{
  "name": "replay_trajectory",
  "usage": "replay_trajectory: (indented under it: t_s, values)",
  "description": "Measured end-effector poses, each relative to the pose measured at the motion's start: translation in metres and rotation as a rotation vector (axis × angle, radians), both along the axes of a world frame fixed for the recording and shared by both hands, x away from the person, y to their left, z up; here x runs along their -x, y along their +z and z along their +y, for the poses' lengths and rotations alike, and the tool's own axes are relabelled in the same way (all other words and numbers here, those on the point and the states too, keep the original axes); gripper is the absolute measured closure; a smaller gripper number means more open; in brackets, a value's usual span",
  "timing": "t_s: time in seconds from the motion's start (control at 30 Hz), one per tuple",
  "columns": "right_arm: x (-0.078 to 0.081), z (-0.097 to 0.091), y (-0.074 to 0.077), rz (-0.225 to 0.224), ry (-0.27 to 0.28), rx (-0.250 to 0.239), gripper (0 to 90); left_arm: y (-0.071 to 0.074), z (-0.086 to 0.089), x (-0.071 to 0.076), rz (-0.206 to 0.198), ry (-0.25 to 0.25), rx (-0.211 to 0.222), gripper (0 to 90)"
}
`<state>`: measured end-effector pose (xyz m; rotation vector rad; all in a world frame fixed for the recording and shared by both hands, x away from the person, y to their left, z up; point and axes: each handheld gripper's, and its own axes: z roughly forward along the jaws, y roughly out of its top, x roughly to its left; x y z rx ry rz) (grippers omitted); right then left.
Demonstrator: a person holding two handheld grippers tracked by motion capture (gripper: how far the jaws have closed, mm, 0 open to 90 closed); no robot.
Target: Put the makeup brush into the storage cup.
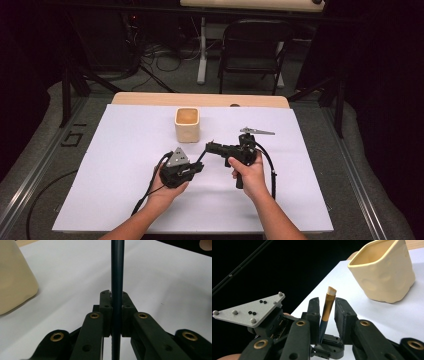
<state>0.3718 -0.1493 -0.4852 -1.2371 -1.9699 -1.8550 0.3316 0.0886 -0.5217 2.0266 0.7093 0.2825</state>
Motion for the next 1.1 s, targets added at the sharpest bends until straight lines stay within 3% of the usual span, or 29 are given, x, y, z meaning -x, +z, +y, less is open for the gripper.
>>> replay_trajectory:
  t_s: [0.47, 1.1]
  values:
    - [-0.0001, 0.0006, -0.001, 0.005, 0.018, 0.003, 80.7, 0.0003, -0.0005, 0.0007, -0.001, -0.001, 0.0, 84.1]
    - [-0.0013, -0.001, -0.0041, 0.035, 0.023, -0.04, 83.8, 0.0002, -0.0006, 0.0006, -0.006, -0.002, -0.001, 84.0]
